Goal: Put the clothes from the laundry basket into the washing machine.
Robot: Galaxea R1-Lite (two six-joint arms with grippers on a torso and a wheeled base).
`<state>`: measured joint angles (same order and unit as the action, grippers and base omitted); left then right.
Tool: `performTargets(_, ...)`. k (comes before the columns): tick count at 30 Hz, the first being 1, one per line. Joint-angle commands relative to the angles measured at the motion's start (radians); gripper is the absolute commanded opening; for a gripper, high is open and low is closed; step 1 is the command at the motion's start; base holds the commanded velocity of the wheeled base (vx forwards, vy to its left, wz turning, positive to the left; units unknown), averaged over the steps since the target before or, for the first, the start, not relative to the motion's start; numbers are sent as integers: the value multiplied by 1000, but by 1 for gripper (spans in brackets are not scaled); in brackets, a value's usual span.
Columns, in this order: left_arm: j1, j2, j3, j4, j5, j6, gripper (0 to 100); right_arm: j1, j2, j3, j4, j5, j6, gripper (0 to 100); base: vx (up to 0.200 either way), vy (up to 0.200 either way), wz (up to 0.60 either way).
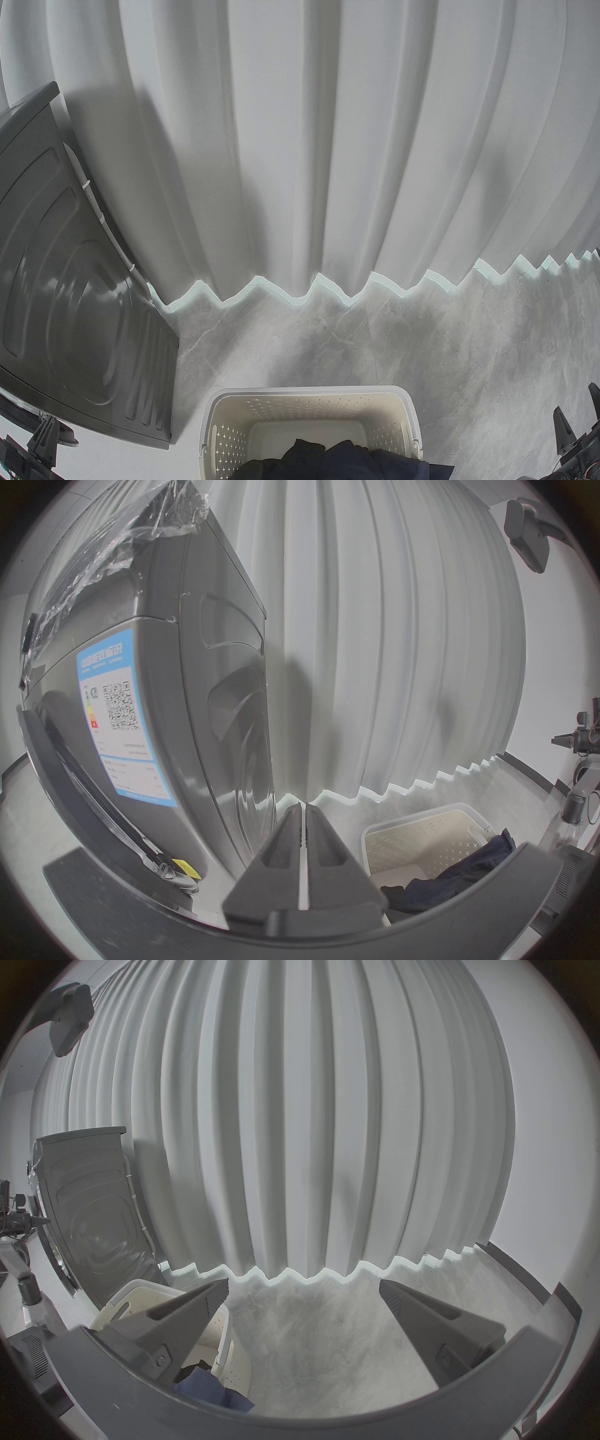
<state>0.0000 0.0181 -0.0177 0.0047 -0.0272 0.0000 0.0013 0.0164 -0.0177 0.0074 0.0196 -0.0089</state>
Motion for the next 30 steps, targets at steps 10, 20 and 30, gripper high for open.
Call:
performTargets(10,0,-18,16,0,0,0,0,0,-10,15,0,0,0,100,0,0,0)
performTargets(20,0,-18,16,0,0,0,0,0,-10,15,0,0,0,100,0,0,0)
performTargets(30,0,-18,16,0,0,0,0,0,-10,15,0,0,0,100,0,0,0)
